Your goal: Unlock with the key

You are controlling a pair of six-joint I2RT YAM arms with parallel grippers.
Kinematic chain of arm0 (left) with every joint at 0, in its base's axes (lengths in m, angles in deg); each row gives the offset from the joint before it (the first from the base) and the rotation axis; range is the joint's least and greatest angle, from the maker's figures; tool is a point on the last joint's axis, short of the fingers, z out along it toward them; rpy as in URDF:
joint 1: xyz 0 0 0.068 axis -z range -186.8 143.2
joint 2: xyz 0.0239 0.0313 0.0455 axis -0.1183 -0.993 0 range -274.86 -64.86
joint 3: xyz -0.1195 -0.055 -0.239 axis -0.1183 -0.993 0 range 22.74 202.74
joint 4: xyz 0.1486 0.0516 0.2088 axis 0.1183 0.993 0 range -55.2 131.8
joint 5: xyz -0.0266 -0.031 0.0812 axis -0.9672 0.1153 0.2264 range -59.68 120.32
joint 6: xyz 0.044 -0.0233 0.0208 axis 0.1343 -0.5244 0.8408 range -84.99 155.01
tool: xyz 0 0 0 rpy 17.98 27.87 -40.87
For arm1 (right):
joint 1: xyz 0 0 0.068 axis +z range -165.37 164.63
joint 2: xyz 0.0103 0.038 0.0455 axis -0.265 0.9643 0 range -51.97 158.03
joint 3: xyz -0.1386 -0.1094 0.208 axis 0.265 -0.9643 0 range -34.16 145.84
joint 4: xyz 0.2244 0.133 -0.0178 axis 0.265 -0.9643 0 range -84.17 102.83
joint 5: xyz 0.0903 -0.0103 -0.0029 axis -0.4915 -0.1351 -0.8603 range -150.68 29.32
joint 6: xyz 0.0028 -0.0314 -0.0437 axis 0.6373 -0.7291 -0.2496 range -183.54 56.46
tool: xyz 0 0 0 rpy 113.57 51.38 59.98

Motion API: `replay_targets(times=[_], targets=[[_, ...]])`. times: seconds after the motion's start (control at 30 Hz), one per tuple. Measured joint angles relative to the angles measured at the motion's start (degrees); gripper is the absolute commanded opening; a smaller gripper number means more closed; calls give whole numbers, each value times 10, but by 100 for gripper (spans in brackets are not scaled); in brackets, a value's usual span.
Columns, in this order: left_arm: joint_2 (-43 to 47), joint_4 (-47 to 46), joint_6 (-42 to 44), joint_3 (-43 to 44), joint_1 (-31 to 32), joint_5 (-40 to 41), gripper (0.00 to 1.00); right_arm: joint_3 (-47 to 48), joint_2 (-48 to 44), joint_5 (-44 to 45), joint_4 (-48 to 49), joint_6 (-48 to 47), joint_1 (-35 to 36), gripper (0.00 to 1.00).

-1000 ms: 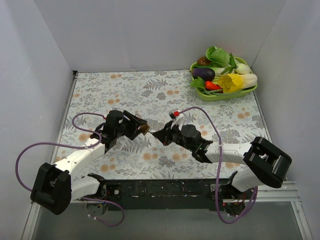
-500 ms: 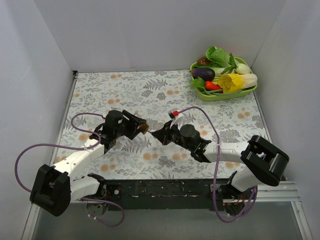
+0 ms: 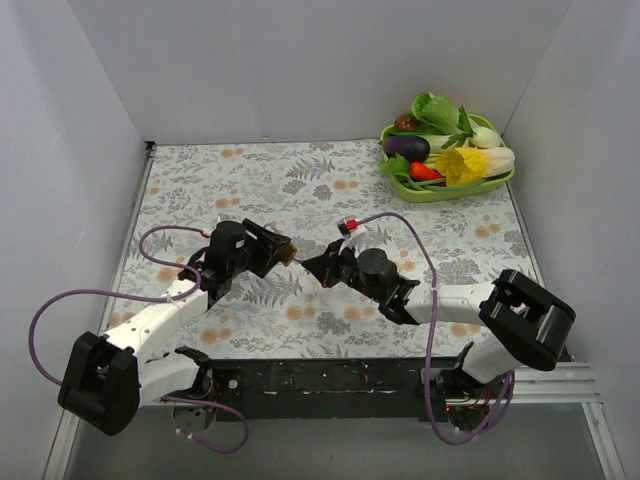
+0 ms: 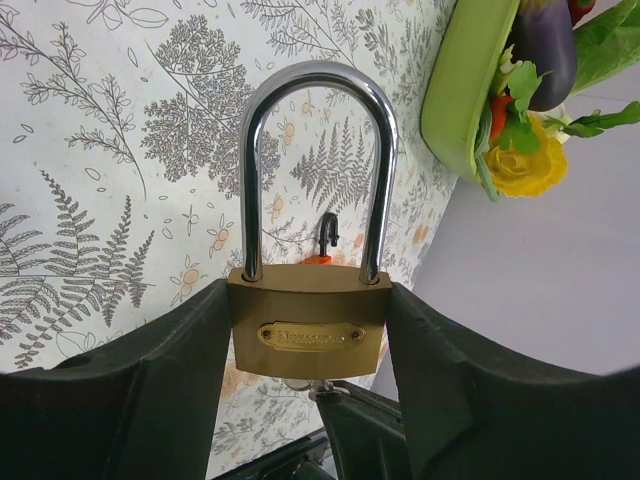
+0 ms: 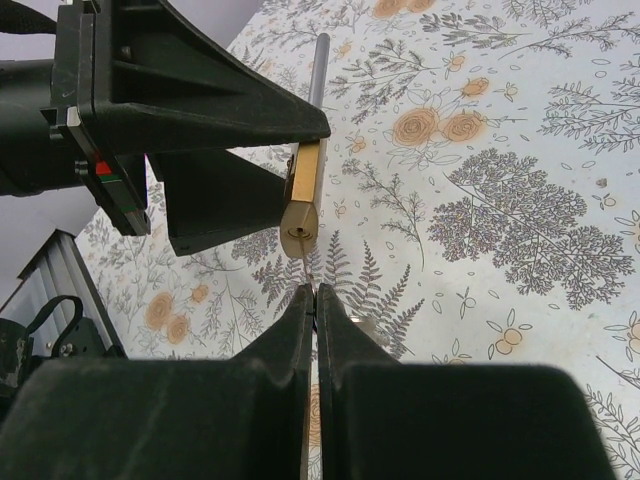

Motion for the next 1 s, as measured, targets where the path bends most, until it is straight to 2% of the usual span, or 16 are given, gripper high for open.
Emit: replay_targets(times=[1.0], targets=[[0,-17,2,-16,18,59,0,4,52,121,47,-1,67,1]])
